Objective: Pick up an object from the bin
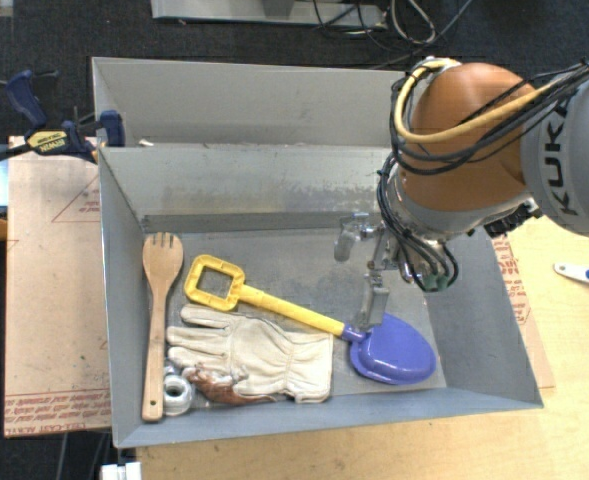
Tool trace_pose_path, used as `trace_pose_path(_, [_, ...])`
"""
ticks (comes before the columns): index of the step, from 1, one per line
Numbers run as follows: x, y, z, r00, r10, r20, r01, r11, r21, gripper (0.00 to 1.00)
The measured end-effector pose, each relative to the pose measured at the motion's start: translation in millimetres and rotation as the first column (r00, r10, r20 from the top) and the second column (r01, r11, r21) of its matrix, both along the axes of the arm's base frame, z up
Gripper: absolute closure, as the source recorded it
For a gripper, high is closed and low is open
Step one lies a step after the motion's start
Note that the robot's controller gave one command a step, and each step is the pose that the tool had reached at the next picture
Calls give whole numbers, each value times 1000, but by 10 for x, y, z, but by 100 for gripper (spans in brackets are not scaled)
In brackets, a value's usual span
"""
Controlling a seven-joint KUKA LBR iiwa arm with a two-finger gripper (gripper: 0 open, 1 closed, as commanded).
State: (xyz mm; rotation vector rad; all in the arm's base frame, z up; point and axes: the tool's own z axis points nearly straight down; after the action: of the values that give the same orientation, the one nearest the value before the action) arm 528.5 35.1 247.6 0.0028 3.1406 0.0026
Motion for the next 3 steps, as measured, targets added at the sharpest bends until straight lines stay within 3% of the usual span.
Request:
trace_pose_path(1, [0,1,-1,1000,0,1,0,1000,0,0])
trace_pose_path(2, [-339,468,-693,1000,6,-5,-6,1000,2,0])
trace_pose_path(3, [-429,379,-785,991,131,12,-131,991,-2,0])
